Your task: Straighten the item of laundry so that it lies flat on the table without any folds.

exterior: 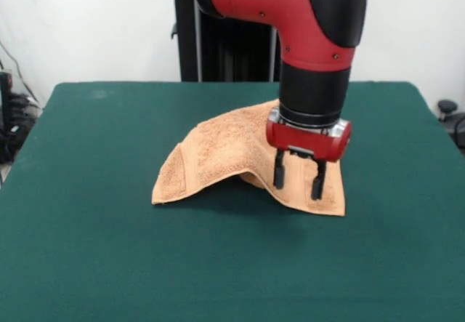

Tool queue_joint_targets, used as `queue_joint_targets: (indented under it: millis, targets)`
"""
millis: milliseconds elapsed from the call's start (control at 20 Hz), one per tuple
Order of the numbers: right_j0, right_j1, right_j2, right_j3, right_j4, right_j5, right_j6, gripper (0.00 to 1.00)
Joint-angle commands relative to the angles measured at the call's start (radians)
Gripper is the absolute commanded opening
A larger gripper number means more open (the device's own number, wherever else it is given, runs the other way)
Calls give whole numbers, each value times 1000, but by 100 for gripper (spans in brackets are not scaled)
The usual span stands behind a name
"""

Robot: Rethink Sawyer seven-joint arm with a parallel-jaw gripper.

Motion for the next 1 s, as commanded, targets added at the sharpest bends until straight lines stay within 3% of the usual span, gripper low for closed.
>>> queue_joint_targets:
  millis: [50,300,1000]
  targets:
    - [-15,35,222,116,43,100,159,100]
    - [-13,34,231,119,42,117,176,100]
    - [117,158,17,17,26,69,236,100]
